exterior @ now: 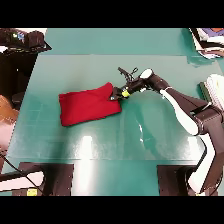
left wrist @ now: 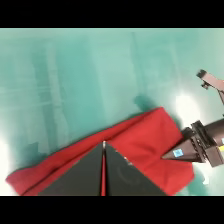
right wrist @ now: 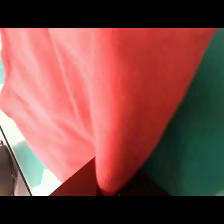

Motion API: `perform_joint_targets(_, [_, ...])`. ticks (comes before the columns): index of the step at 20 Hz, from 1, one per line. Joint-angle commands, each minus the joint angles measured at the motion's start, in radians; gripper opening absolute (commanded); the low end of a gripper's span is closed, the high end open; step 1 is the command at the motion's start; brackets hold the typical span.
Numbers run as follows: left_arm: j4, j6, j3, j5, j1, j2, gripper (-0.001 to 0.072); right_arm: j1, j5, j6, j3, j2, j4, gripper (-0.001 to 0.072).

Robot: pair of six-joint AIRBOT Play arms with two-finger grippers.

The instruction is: Fold the shirts.

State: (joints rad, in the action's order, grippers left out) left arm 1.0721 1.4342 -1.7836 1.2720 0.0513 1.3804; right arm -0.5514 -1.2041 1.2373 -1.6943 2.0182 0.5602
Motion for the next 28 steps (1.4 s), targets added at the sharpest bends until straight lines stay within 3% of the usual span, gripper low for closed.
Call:
perform_joint_targets(1, [-0.024, 0.006, 0.0, -0.002, -0.05, -0.001, 0.003, 0.068, 0.013, -0.014, -0.054, -0.035, -0.002, 0.0018])
perform_joint_targets(7, [-0.025, 0.006, 0.0, -0.137, -0.256, 0.0, 0.0031, 0.494, 0.027, 0.012, -0.082, -0.236, 0.177, 0.0019])
perform_joint_targets(11, [-0.025, 0.006, 0.0, -0.238, -0.373, 0.0, 0.0031, 0.818, 0.056, 0.012, -0.082, -0.313, 0.174, 0.0018])
perform_joint_targets(15, [-0.024, 0.006, 0.0, -0.254, -0.444, 0.011, 0.0031, 1.072, 0.059, 0.012, -0.082, -0.32, 0.167, 0.0018])
perform_joint_targets(20, [-0.025, 0.006, 0.002, -0.254, -0.465, 0.034, 0.0031, 1.211, 0.09, 0.012, -0.082, -0.32, 0.161, 0.0018])
perform_joint_targets(23, [-0.025, 0.006, 0.002, -0.254, -0.465, 0.04, 0.0031, 1.228, 0.142, 0.005, -0.086, -0.323, 0.018, 0.0019])
perform_joint_targets(28, [-0.024, 0.005, 0.002, -0.243, -0.465, 0.04, 0.0031, 1.228, 0.099, -0.005, -0.309, -0.325, -0.034, 0.0018])
